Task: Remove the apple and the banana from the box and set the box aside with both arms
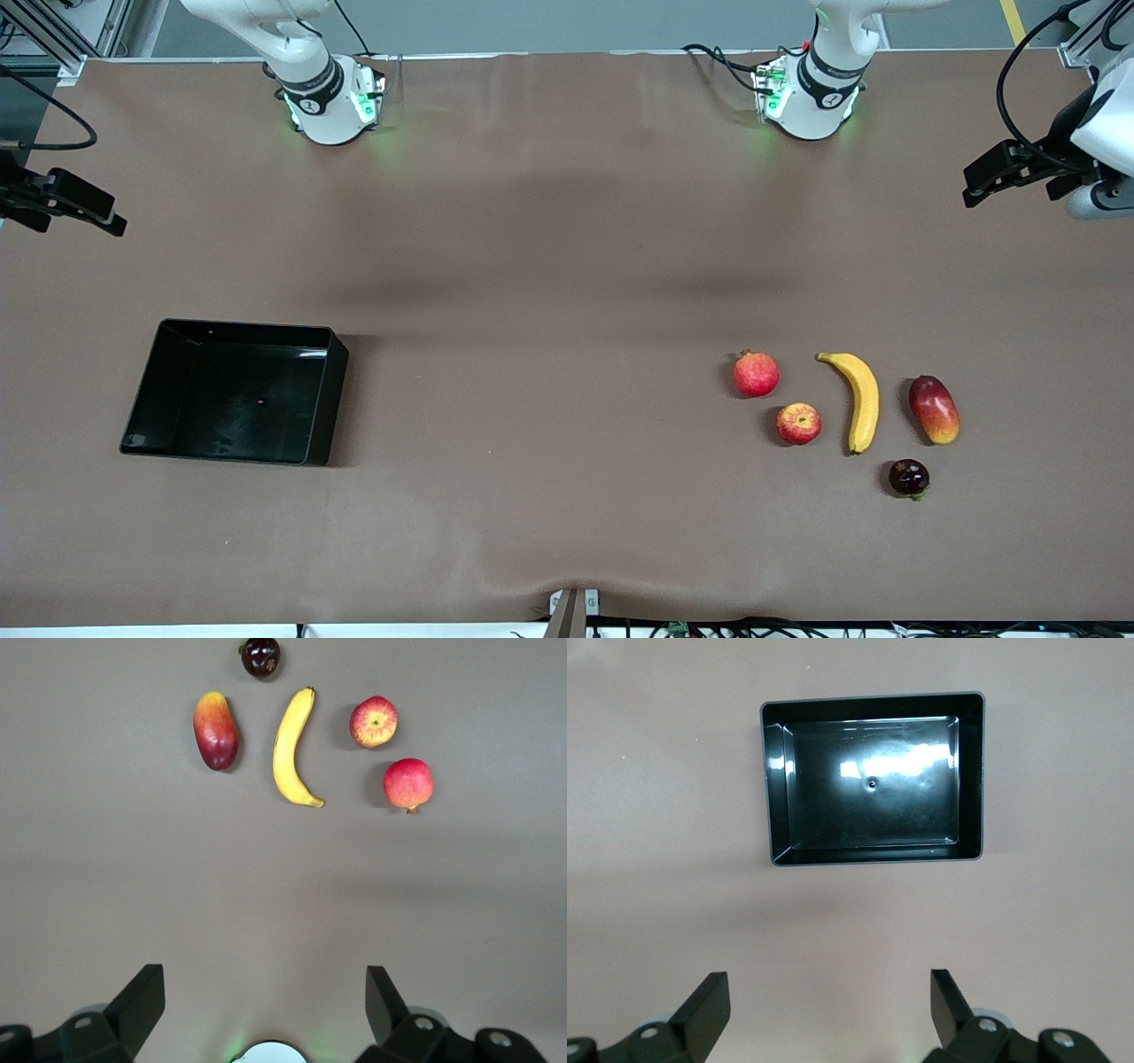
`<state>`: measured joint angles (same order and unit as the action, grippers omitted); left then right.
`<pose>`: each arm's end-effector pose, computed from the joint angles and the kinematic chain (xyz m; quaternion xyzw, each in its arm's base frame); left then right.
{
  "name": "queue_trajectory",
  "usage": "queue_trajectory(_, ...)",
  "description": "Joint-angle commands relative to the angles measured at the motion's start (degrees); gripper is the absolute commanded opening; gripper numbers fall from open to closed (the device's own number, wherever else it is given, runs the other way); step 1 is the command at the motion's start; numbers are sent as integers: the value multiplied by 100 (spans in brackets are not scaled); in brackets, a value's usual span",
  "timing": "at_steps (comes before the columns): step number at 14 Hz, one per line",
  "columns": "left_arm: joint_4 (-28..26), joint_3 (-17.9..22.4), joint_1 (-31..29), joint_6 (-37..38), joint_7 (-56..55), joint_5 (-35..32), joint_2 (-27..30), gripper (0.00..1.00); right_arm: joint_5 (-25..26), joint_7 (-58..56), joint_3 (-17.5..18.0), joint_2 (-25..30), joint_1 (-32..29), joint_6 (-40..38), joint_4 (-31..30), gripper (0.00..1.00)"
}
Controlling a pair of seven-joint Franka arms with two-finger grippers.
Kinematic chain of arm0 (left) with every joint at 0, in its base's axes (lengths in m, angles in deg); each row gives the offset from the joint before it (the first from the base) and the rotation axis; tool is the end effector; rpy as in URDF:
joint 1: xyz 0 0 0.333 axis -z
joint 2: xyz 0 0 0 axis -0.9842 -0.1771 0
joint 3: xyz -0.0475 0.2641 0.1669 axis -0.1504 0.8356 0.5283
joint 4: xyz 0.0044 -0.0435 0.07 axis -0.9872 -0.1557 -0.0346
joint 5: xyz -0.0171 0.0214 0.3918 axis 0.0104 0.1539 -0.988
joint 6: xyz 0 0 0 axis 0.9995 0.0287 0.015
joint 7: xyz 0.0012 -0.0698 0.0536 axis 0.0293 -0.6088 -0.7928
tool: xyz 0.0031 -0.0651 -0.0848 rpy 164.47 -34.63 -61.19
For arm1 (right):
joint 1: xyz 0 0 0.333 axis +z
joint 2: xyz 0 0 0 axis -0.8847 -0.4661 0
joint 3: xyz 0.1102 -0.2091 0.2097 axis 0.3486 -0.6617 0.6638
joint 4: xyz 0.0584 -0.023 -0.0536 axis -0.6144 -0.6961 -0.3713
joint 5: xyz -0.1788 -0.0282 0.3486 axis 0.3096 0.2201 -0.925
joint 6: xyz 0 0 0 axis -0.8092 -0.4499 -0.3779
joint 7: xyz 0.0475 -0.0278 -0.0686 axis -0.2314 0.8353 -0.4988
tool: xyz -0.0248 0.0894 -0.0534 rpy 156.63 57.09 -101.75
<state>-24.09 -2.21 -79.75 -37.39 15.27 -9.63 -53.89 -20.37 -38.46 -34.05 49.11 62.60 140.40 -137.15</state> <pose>0.5186 -0.0389 0.6480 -0.9991 -0.0255 0.0225 0.0247 0.5419 -0.0327 0.6420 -0.9985 0.0483 0.0147 0.0208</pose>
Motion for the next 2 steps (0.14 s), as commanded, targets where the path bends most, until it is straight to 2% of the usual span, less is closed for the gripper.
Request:
queue_trajectory(1, 214, 24, -23, 176, -23, 100, 26, 100, 81, 41, 33, 115, -91, 37, -113, 100)
queue_trajectory(2, 223, 24, -14, 177, -15, 82, 17, 100, 81, 32, 41, 115, -91, 20, -121, 100)
